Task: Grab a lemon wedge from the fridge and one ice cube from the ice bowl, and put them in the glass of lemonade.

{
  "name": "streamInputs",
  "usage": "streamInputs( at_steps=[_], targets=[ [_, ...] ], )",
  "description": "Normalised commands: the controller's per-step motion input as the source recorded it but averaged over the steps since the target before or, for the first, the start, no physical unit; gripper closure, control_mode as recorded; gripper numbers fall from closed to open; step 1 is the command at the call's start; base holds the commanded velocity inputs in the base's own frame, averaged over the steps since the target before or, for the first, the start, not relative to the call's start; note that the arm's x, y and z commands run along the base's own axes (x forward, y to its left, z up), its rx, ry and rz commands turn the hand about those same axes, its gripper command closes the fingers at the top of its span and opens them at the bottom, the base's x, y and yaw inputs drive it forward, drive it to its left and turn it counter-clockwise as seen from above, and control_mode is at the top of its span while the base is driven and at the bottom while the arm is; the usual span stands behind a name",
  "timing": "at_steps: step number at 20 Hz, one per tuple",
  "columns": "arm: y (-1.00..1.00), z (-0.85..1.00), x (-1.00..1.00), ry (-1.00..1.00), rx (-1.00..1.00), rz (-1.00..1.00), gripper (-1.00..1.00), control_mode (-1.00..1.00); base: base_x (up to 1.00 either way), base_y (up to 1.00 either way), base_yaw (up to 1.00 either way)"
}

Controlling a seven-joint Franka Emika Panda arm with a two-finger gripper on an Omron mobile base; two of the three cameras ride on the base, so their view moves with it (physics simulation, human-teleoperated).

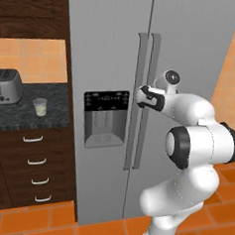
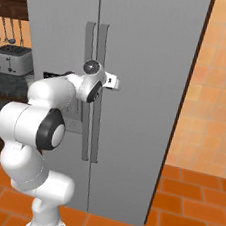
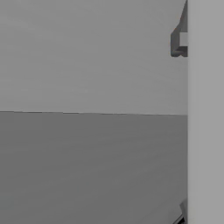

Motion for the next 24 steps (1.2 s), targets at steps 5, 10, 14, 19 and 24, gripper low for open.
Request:
streamInputs(
  at_steps=[5, 10, 14, 19, 24],
  targets=[
    [-0.12, 0.0, 0.05, 0.0, 0.01, 0.0, 1.0, -1.0, 0.0, 0.0, 0.0],
    [0.0, 0.0, 0.03, 0.0, 0.0, 0.0, 1.0, -1.0, 0.0, 0.0, 0.0],
    [-0.28, 0.0, 0.0, 0.0, 0.0, 0.0, 1.0, -1.0, 0.0, 0.0, 0.0],
    [-0.66, 0.0, -0.01, 0.0, 0.03, -0.04, 1.0, -1.0, 0.0, 0.0, 0.0],
    [-0.8, 0.0, -0.17, 0.0, 0.05, -0.08, 1.0, -1.0, 0.0, 0.0, 0.0]
  ],
)
